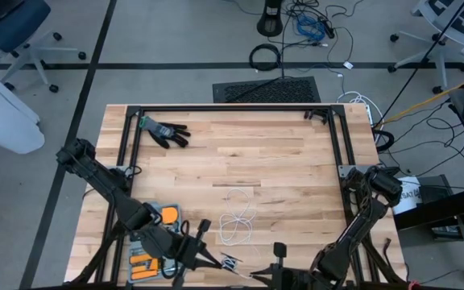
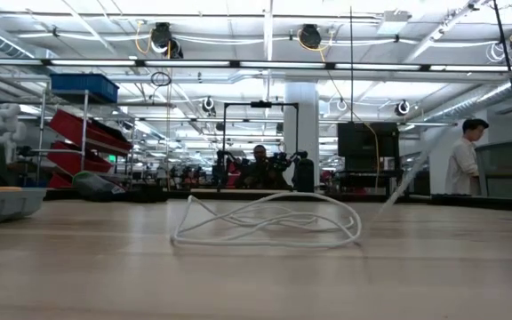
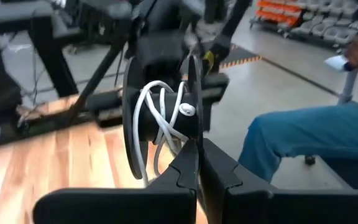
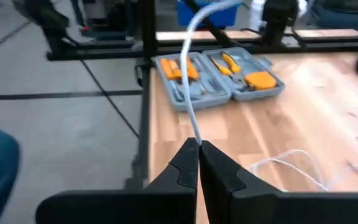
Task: Coil cords
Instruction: Coil the white cable wire into the spool
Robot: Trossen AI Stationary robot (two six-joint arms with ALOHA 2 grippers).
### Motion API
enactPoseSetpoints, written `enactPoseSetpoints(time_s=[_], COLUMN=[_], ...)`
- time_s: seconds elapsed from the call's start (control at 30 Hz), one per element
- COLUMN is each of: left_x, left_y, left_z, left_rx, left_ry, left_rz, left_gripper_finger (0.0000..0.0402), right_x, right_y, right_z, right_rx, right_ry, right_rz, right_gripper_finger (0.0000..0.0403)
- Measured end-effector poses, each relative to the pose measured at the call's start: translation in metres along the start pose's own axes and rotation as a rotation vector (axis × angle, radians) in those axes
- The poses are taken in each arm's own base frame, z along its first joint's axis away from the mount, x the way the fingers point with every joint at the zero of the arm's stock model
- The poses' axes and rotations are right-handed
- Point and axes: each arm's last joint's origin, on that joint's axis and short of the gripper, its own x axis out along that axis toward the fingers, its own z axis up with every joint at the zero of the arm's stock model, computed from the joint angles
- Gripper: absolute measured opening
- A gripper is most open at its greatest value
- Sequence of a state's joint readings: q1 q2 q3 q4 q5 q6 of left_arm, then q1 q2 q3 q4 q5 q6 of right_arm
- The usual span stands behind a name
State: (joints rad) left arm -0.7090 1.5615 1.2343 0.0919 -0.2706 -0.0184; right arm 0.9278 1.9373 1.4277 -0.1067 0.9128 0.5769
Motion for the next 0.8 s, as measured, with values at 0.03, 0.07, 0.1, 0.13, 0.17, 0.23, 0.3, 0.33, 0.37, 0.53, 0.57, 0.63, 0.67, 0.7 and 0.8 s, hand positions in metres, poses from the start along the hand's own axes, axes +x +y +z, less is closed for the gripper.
enactPoseSetpoints(time_s=[0.03,0.07,0.1,0.13,0.17,0.23,0.3,0.33,0.37,0.53,0.57,0.63,0.67,0.7,0.8], left_x=[0.000,0.000,0.000,0.000,0.000,0.000,0.000,0.000,0.000,0.000,0.000,0.000,0.000,0.000,0.000], left_y=[0.000,-0.001,-0.001,-0.001,-0.002,-0.002,-0.002,-0.002,-0.002,-0.001,-0.001,-0.001,-0.001,-0.001,-0.002], left_z=[0.001,0.000,-0.001,-0.002,-0.004,-0.005,-0.006,-0.006,-0.007,-0.009,-0.009,-0.009,-0.009,-0.010,-0.010], left_rx=[0.000,0.001,-0.002,-0.013,-0.021,-0.046,-0.066,-0.073,-0.082,-0.135,-0.140,-0.151,-0.160,-0.165,-0.177], left_ry=[-0.005,0.001,0.011,0.024,0.041,0.059,0.064,0.066,0.072,0.100,0.100,0.101,0.102,0.103,0.103], left_rz=[-0.015,-0.026,-0.036,-0.045,-0.060,-0.072,-0.073,-0.072,-0.071,-0.064,-0.063,-0.064,-0.070,-0.072,-0.080], left_gripper_finger=[0.0006,0.0006,0.0006,0.0006,0.0006,0.0006,0.0006,0.0006,0.0006,0.0006,0.0006,0.0006,0.0006,0.0006,0.0006], right_x=[-0.001,-0.001,-0.002,-0.003,-0.005,-0.008,-0.010,-0.011,-0.012,-0.016,-0.016,-0.016,-0.016,-0.015,-0.012], right_y=[0.000,-0.001,-0.001,-0.002,-0.002,-0.004,-0.007,-0.009,-0.011,-0.014,-0.014,-0.013,-0.014,-0.014,-0.017], right_z=[-0.002,-0.002,-0.001,0.001,0.003,0.009,0.017,0.021,0.025,0.045,0.050,0.059,0.063,0.067,0.079], right_rx=[-0.007,-0.010,-0.014,-0.018,-0.024,-0.035,-0.056,-0.068,-0.079,-0.152,-0.169,-0.204,-0.221,-0.236,-0.279], right_ry=[0.003,-0.005,-0.013,-0.018,-0.024,-0.033,-0.043,-0.047,-0.052,-0.082,-0.089,-0.099,-0.105,-0.110,-0.120], right_rz=[-0.009,-0.024,-0.034,-0.038,-0.039,-0.037,-0.037,-0.038,-0.040,-0.043,-0.043,-0.042,-0.045,-0.049,-0.063], right_gripper_finger=[0.0000,0.0000,0.0000,0.0000,0.0000,0.0000,0.0000,0.0000,0.0000,0.0000,0.0000,0.0000,0.0000,0.0000,0.0000])
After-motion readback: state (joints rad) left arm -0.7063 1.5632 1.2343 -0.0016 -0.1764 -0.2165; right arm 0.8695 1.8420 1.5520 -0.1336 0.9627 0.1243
